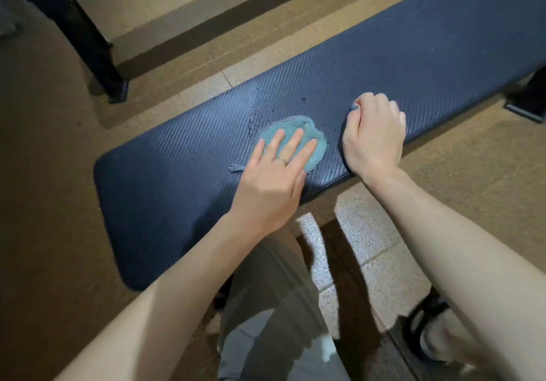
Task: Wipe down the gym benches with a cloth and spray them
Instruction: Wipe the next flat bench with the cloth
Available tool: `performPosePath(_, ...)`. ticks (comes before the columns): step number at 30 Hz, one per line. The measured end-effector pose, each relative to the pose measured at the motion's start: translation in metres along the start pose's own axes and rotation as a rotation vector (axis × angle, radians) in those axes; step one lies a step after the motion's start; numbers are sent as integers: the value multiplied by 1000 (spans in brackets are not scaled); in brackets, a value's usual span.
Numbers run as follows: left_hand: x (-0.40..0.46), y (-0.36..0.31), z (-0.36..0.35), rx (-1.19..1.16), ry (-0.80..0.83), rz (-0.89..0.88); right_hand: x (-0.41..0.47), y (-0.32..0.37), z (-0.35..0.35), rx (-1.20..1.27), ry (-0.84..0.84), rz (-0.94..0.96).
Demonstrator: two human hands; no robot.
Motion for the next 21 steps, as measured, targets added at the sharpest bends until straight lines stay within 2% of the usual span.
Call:
performPosePath(4,-90,3,5,7,62,-71,-2,6,4,-5,-5,6)
performPosePath(8,-155,14,0,220,152,-167,-4,6,3,-33,-16,1)
performPosePath(12,-118,-7,-12,293,183,-296,-3,11,4,-51,12,34)
performPosePath(15,-44,-47,-15,287,56,-371,13,0,13,-12,35,100)
performPosePath(17,2,-68,-10,221,-11,-352,31,-28,21,-32,14,71)
performPosePath(19,14,-73,-11,199,18,-343,41,-54,23,-31,23,45)
performPosePath(21,-14,-54,-15,186,121,-292,41,-57,21,-9,43,39)
Point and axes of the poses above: each hand's wrist, its own x-axis towards the middle knuckle, its own z-axis out of the back of the hand, y = z × x, the point moved 8 cm from there along x, towards the middle knuckle, and after that the axes turned 10 degrees about -z, right-handed, at the moved point
